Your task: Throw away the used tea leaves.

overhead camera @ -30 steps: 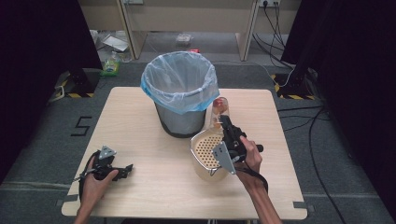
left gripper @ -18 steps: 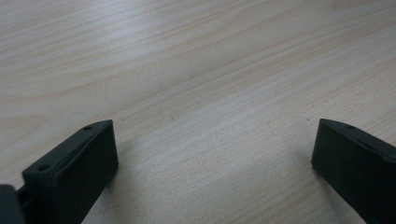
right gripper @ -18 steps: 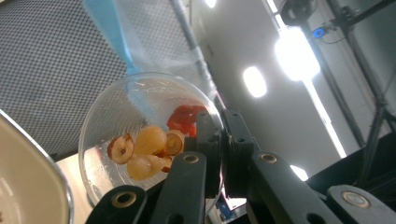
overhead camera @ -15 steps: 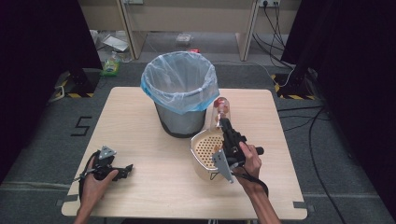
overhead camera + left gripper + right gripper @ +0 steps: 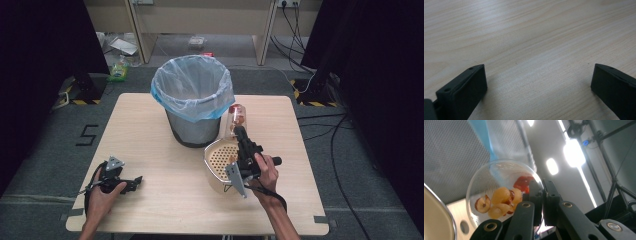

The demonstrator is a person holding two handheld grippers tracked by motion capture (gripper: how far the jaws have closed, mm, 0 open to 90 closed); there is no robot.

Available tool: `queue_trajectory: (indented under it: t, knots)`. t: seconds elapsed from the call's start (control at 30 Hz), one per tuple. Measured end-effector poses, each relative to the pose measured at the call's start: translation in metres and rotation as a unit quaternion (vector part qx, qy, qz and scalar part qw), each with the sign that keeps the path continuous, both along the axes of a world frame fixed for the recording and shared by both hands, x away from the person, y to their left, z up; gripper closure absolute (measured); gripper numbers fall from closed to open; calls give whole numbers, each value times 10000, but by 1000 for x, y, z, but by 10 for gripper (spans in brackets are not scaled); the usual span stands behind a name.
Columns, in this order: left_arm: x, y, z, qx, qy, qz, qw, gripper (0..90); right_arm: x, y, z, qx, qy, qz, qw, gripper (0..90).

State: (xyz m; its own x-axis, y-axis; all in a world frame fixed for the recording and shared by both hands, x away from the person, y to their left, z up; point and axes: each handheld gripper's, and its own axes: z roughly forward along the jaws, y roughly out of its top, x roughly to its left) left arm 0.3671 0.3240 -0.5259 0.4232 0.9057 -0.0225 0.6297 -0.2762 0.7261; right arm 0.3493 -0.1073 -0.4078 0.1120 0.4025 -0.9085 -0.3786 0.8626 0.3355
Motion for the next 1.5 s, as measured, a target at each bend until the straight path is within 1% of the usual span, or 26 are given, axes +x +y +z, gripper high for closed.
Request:
queue_trajectory:
  t: [0.03,0.07,0.1,0.13,0.23,0.27,0.37,0.6,0.67,0.77,0.8,0.9,0.97,1.0,1.03,1.07,1.1,1.17,1.2,1.23,1.27,1.3,1.37,1.4,1.43,1.5]
  knots:
    - [0,0,0,4,2,-3,10000,0,2,-1,0,-51,27,-72,10000,876]
    - [0,0,0,5,2,-3,10000,0,0,-1,-1,120,-4,-26,9999,876]
    - [0,0,0,-1,1,0,10000,0,-2,0,0,-107,-134,-6,9999,875]
    - [0,0,0,-1,1,0,10000,0,1,0,0,-199,-34,-88,9998,875]
    - [0,0,0,4,2,-3,10000,0,2,-1,-2,-61,26,-84,9999,875]
    - [0,0,0,5,3,-3,10000,0,1,1,-2,-182,-9,-66,9998,876]
    - [0,0,0,3,2,-2,10000,0,0,1,-1,-192,-32,-84,9998,875]
    - [0,0,0,2,1,-1,10000,0,-2,-2,5,-40,-39,-49,10000,875]
    - [0,0,0,2,2,-2,10000,0,-2,-2,7,60,14,-16,10000,875]
    - [0,0,0,3,2,-1,10000,0,3,-5,12,482,534,18,9974,874]
    - [0,0,0,1,2,-1,10000,0,3,-5,12,482,534,18,9974,874]
    - [0,0,0,3,3,-2,10000,0,10,-13,17,1050,1122,63,9881,873]
    - [0,0,0,1,1,0,10000,0,13,-19,19,1347,1349,67,9816,873]
    - [0,0,0,0,2,0,10000,0,17,-24,22,1597,1576,64,9745,873]
    - [0,0,0,2,2,-1,10000,0,19,-26,23,1710,1642,71,9715,873]
    - [0,0,0,2,2,-1,10000,0,19,-26,23,1710,1642,71,9715,873]
    - [0,0,0,3,2,-2,10000,0,20,-28,25,1767,1724,63,9690,873]
    - [0,0,0,1,2,0,10000,0,25,-32,28,2030,1940,89,9597,873]
    - [0,0,0,1,2,-1,10000,0,29,-36,30,2251,2120,97,9510,873]
    - [0,0,0,3,3,-1,10000,0,29,-36,30,2251,2120,97,9510,873]
    - [0,0,0,2,2,-1,10000,0,34,-40,34,2465,2262,109,9423,872]
    - [0,0,0,2,1,-1,10000,0,34,-40,34,2465,2262,109,9423,872]
    - [0,0,0,2,1,-1,10000,0,40,-46,40,2709,2382,127,9326,872]
    - [0,0,0,2,1,-1,10000,0,40,-46,40,2709,2382,127,9326,872]
    - [0,0,0,1,3,0,10000,0,44,-49,45,2809,2439,134,9281,872]
    - [0,0,0,1,3,1,10000,0,47,-52,50,2856,2460,106,9262,872]
